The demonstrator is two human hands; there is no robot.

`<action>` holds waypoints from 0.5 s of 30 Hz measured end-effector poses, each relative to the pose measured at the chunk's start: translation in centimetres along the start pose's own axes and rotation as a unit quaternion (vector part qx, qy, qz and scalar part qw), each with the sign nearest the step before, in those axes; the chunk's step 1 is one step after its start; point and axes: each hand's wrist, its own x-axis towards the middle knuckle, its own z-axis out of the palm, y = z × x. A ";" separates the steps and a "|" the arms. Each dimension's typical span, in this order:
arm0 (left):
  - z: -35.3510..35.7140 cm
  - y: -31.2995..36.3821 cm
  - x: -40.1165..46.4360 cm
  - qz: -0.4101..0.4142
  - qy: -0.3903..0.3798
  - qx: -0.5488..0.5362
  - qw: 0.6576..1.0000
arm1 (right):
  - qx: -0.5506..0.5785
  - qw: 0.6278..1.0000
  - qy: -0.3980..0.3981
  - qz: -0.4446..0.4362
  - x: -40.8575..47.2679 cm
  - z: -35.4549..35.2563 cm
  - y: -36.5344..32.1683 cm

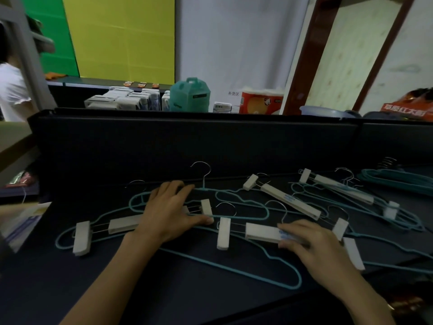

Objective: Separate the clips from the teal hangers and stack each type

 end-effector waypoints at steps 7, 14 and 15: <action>1.0 1.4 0.2 0.028 0.055 0.014 0.998 | -0.043 0.997 0.057 0.002 -2.3 0.5 -1.6; 1.7 4.3 -0.2 0.065 0.061 -0.011 0.996 | -0.069 0.990 0.119 0.031 -6.5 -0.9 -1.3; 1.7 4.8 -0.4 0.068 0.059 -0.015 0.996 | -0.075 0.988 0.128 0.033 -7.1 -1.3 -1.1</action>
